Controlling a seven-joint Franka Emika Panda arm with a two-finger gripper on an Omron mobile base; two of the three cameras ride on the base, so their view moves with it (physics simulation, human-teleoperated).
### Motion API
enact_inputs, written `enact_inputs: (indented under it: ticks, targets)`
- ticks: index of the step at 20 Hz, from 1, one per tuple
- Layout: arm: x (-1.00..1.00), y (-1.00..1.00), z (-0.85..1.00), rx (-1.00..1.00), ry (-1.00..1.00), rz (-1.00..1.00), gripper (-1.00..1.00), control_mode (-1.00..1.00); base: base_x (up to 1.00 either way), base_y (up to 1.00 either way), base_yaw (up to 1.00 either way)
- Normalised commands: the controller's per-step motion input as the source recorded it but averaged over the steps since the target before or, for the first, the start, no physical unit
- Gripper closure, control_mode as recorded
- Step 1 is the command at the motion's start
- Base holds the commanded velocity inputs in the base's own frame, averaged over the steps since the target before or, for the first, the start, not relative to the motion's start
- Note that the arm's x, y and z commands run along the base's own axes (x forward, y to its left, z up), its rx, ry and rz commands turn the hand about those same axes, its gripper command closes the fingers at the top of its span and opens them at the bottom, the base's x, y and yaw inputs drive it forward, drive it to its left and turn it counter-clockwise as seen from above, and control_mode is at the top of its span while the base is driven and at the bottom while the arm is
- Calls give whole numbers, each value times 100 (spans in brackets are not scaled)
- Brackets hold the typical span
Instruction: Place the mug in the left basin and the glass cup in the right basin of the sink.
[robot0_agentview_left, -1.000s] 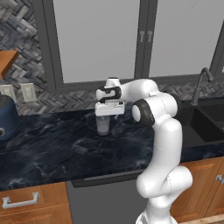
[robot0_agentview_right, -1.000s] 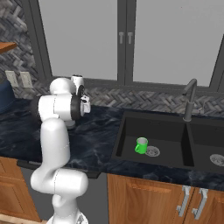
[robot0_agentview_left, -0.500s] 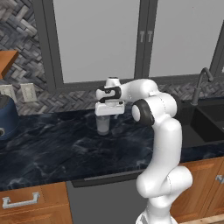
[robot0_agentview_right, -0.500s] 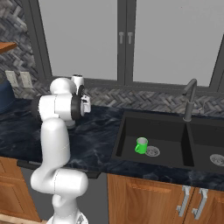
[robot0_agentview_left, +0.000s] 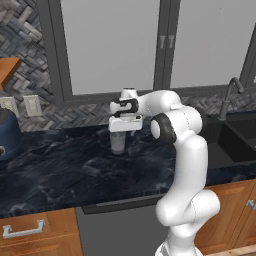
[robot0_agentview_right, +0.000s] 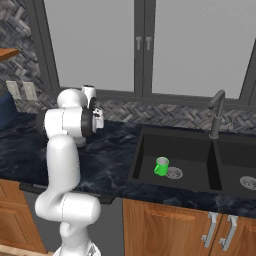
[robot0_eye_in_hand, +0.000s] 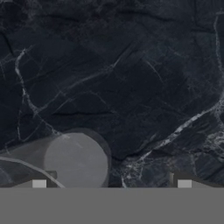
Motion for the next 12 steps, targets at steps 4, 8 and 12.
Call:
enact_inputs:
  ticks: [4, 8, 12]
  targets:
    - [0, 0, 0, 0, 0, 0, -100, -100, 0, 0, 0]
    - [3, 0, 0, 0, 0, 0, -100, -100, 0, 0, 0]
    - [1, 0, 6, 0, 0, 0, -100, -100, 0, 0, 0]
